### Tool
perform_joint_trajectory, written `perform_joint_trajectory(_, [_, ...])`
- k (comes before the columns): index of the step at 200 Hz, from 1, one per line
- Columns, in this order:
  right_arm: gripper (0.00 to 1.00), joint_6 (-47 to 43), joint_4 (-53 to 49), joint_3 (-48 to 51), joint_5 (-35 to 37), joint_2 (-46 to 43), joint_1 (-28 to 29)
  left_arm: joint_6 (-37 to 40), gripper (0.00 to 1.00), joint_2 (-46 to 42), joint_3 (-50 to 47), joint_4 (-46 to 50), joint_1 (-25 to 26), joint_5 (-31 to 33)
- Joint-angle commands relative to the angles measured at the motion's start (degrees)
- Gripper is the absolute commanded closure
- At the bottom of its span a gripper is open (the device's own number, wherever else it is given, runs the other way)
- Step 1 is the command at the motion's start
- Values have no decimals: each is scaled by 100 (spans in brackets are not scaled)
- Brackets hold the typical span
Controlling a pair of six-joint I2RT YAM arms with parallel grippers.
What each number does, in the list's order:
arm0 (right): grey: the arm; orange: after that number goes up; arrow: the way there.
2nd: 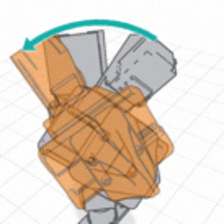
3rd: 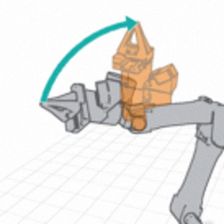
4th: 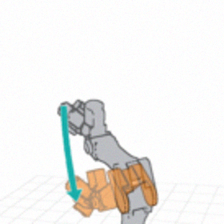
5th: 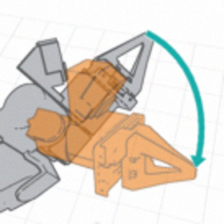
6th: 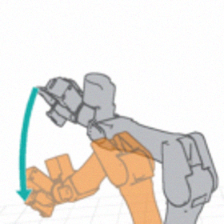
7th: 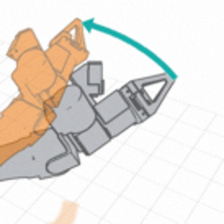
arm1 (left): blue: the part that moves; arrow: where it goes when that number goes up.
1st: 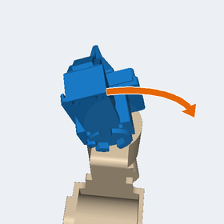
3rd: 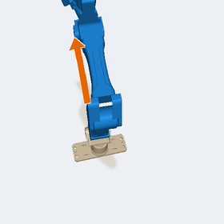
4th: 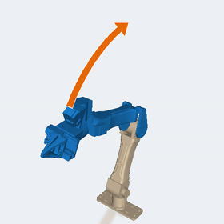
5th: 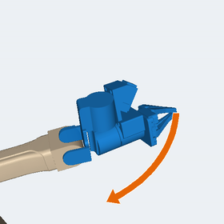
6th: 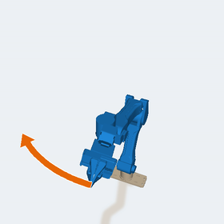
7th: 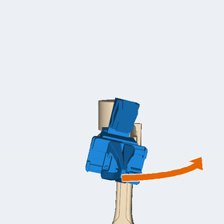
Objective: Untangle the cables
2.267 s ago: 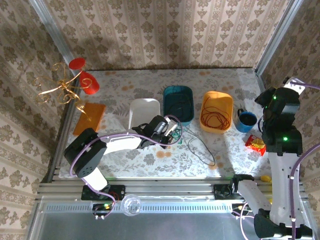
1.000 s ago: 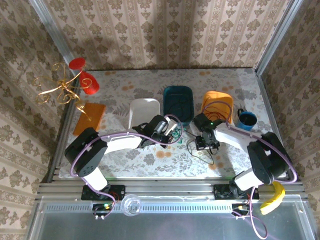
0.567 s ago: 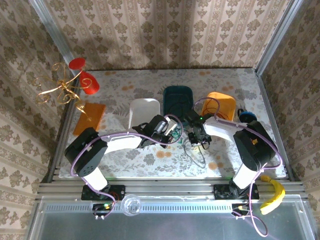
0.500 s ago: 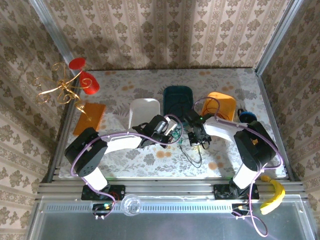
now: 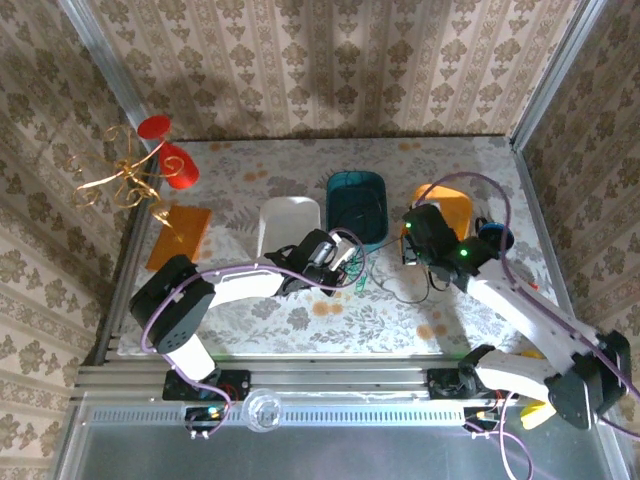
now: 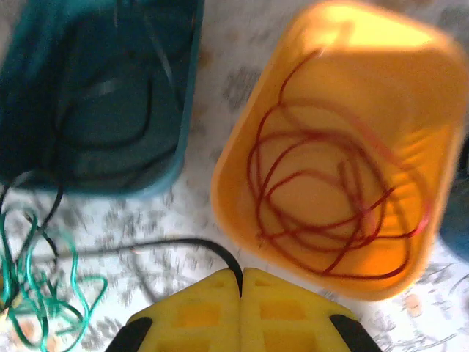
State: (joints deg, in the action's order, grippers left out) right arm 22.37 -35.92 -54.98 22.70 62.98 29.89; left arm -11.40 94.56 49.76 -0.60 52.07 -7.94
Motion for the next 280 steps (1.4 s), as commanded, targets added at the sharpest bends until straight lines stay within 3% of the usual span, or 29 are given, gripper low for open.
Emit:
perform_joint_trajectory(1, [100, -128, 97, -302, 1302, -409, -302, -20, 100, 35, 74, 350, -31, 65])
perform_joint_trajectory(26, [100, -215, 331, -485, 1588, -818, -725, -53, 100, 28, 56, 388, -29, 65])
perform_joint_trajectory(73, [100, -232, 665, -703, 1313, -1303, -1342, -53, 98, -60, -53, 401, -14, 54])
perform_joint_trajectory(94, [100, -187, 562, -727, 890, -1283, -1350, -31, 96, -87, -107, 387, -9, 39])
perform_joint_trajectory(114, [100, -82, 210, -544, -166, -1121, -1331, -3, 96, -85, -118, 370, 18, 38])
perform_joint_trajectory(127, [91, -33, 45, -268, -933, -986, -1212, 23, 96, -87, -118, 347, 19, 56])
perform_joint_trajectory(143, [69, -22, -193, 101, -1742, -728, -1002, 23, 96, -87, -114, 298, 30, 66])
perform_joint_trajectory(157, [55, 41, -313, 469, -1899, -486, -772, 23, 96, -68, -98, 271, 37, 65])
perform_joint_trajectory(170, [50, 137, -315, 768, -2098, -234, -738, 24, 96, -44, -81, 254, 33, 40])
perform_joint_trajectory(251, [45, -44, 238, 1191, -2488, 1300, -748, 94, 96, 9, 42, 350, 44, -2])
perform_joint_trajectory(280, [53, -34, 403, 912, -2469, 2006, -739, 103, 96, -21, 43, 351, 44, 21])
